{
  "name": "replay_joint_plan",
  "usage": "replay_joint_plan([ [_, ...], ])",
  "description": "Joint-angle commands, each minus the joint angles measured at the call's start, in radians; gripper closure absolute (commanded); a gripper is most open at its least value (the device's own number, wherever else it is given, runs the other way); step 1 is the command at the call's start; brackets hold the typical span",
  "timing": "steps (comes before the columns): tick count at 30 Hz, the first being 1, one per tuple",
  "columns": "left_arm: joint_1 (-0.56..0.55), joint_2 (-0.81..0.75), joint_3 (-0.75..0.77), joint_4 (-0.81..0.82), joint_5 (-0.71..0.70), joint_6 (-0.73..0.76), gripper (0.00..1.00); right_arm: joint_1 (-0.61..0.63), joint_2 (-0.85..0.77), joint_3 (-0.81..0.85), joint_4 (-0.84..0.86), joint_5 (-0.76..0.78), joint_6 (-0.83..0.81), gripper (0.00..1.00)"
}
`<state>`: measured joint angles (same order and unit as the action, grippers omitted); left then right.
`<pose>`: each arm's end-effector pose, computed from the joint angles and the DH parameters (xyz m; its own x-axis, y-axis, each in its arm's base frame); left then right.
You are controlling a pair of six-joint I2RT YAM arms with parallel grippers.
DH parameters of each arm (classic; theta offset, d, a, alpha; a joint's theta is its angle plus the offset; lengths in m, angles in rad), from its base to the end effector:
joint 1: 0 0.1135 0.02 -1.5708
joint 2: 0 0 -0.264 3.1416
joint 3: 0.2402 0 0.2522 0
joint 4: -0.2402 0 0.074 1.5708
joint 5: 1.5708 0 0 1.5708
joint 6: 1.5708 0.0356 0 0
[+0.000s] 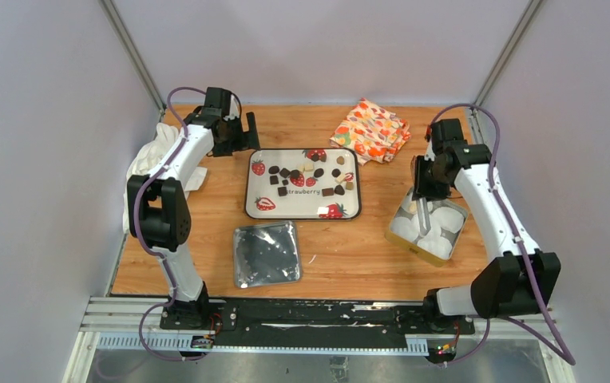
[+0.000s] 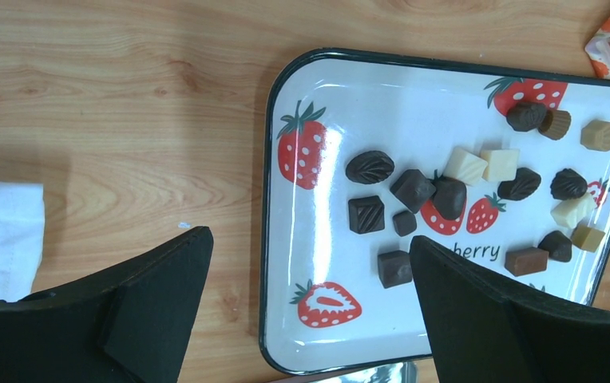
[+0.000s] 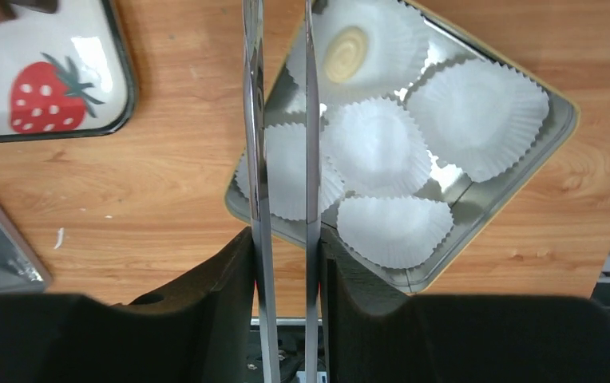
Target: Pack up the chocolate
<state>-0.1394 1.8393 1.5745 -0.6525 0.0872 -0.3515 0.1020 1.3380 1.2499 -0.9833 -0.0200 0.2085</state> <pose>0.4043 -0.0599 0.2749 -0.8039 -0.2336 -0.5470 -0.0915 0.9573 -0.2742 0.2594 0.0273 0.3124 -0.8774 0.1182 -0.4649 0.0719 0.9906 0.1163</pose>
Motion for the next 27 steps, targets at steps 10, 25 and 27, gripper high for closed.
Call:
replay_joint_plan([
  [10,0.004,0.002,0.032,0.006,0.02,0.006,0.0,0.352,0.256,0.25,-0.129,-0.086,-0.056,1.0],
  [25,0.004,-0.014,0.005,0.005,0.003,0.006,0.0,0.384,0.415,0.232,-0.084,-0.08,-0.021,0.75],
  [27,0.004,-0.015,0.001,0.004,0.0,0.007,0.0,0.384,0.421,0.23,-0.076,-0.08,-0.018,0.73],
])
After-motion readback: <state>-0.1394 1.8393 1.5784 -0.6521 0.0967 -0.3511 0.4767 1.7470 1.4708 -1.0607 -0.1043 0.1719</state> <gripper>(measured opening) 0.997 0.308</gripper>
